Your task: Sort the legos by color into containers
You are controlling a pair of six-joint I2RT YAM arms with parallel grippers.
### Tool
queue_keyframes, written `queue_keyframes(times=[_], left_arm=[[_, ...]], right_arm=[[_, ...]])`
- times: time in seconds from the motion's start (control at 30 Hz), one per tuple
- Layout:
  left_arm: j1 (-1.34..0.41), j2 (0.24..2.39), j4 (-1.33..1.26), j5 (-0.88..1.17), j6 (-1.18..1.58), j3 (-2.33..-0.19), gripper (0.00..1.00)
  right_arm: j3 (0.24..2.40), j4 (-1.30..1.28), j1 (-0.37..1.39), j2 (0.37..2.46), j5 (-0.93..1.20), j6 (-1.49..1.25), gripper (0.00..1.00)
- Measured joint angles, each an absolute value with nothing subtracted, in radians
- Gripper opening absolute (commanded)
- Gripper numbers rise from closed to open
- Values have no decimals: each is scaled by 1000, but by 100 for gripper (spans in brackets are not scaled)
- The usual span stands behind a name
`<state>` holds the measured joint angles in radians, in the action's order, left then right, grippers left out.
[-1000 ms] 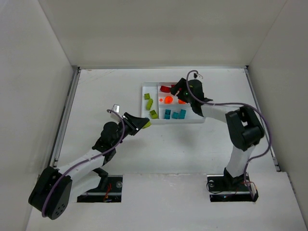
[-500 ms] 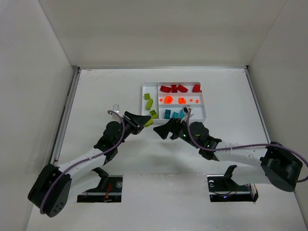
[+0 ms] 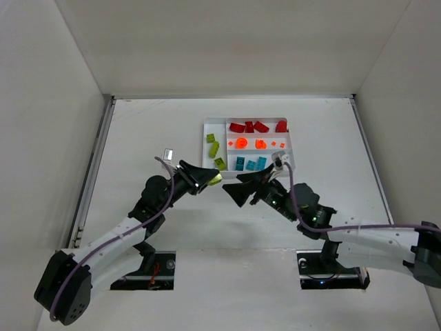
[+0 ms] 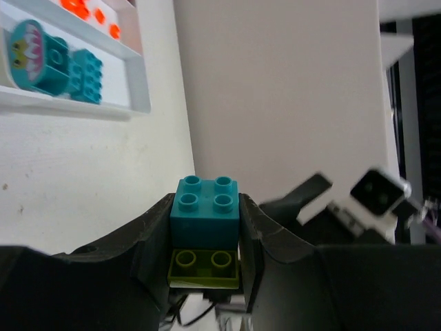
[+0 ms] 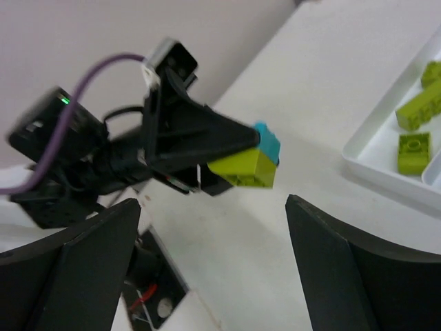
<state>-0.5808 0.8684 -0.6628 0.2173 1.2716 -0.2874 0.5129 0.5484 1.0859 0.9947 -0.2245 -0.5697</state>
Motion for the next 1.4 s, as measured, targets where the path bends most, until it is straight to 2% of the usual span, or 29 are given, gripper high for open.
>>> queue_keyframes(times=[0.1,0.23,0.4,0.53,0.67,0.77,0.97,1.2,1.4], left_arm=[[-589,826,-685,323,1214,-277,23],[-624,723,-722,430,1149,-204,23],[-685,616,-743,478,1086,-134,23],[-710,578,-770,442,1078,-123,24],[-715,626,-798,372,1110,-124,24],[-735,682,-801,290,1160,-124,23],[-780,706,-793,81,1288,-124,24],[-804,765,-794,-86,1396,-124,24],[-842,807,-794,-150,1448,-124,24]], right_arm=[[508,550,1019,911,-174,-598,88],[508,546,918,902,-55,-657,88],[506,521,871,967,115,-721,79],[430,529,892,919,150,-740,82],[363,525,948,845,136,-739,89],[363,523,998,833,73,-715,89],[386,487,1191,854,-186,-538,97],[488,448,1295,1063,-421,-378,96],[535,496,1365,1186,-599,-277,90]])
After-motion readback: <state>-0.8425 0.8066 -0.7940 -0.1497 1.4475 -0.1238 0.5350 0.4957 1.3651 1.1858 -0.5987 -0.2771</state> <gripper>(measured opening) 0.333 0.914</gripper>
